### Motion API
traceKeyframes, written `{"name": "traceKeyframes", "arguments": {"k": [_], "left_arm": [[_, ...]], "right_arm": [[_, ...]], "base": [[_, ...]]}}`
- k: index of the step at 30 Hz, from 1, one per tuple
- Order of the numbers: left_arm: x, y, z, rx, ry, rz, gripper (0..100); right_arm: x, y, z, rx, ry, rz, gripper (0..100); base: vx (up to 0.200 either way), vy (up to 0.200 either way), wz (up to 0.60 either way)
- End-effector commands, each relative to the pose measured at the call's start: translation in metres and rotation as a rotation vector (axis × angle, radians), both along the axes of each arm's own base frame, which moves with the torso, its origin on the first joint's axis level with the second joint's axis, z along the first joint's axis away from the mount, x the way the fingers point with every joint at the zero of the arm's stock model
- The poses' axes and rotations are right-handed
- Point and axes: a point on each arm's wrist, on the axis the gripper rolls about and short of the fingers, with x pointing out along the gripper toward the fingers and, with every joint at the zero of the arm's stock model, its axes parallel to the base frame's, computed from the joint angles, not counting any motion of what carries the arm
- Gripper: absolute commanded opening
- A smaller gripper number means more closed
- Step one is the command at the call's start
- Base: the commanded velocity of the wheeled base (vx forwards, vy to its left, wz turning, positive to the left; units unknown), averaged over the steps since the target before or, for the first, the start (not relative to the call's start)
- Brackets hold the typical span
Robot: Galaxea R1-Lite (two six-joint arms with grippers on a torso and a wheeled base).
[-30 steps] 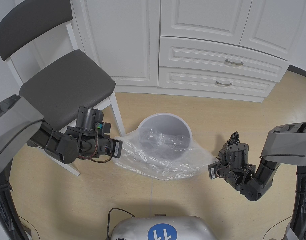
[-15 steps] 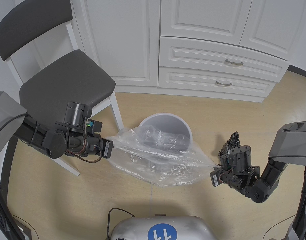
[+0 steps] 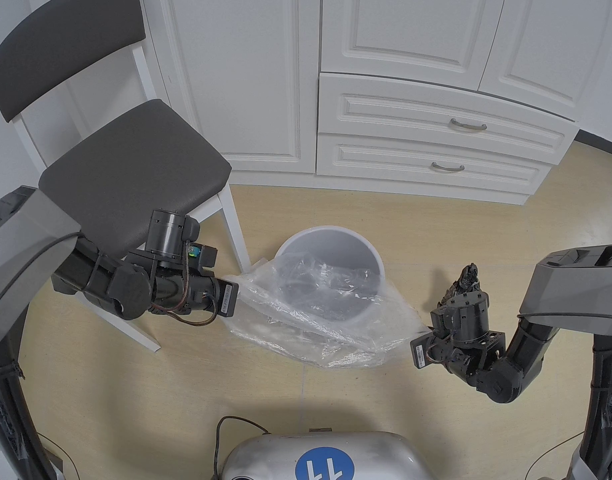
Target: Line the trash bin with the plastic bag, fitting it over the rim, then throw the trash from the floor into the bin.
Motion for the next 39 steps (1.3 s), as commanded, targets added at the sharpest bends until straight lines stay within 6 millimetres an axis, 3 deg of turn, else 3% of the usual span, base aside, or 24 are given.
{"name": "traceKeyframes", "arguments": {"k": [1,6,7,14,20,28,39], "left_arm": [[0.015,-0.010,-0.025,-0.021,-0.002,0.009,0],[0.023,-0.022,-0.030,-0.120,-0.065,0.056,0],[0.029,-0.029,-0.032,-0.162,-0.115,0.083,0],[0.043,-0.039,-0.042,-0.191,-0.159,0.146,0],[0.051,-0.044,-0.032,-0.247,-0.160,0.192,0],[0.070,-0.049,-0.027,-0.285,-0.179,0.306,0],[0.071,-0.047,-0.026,-0.297,-0.178,0.326,0]], "right_arm": [[0.017,0.008,-0.014,0.057,-0.001,-0.036,0],[0.031,0.011,-0.014,0.116,-0.032,-0.068,0],[0.041,0.010,-0.012,0.161,-0.056,-0.098,0],[0.064,0.005,-0.009,0.213,-0.123,-0.193,0],[0.067,-0.003,0.010,0.234,-0.157,-0.214,0],[0.082,-0.005,0.018,0.300,-0.217,-0.256,0],[0.101,-0.008,0.034,0.428,-0.291,-0.304,0]], "base": [[0.000,0.000,0.00],[0.000,0.000,0.00],[0.000,0.000,0.00],[0.000,0.000,0.00],[0.000,0.000,0.00],[0.000,0.000,0.00],[0.000,0.000,0.00]]}}
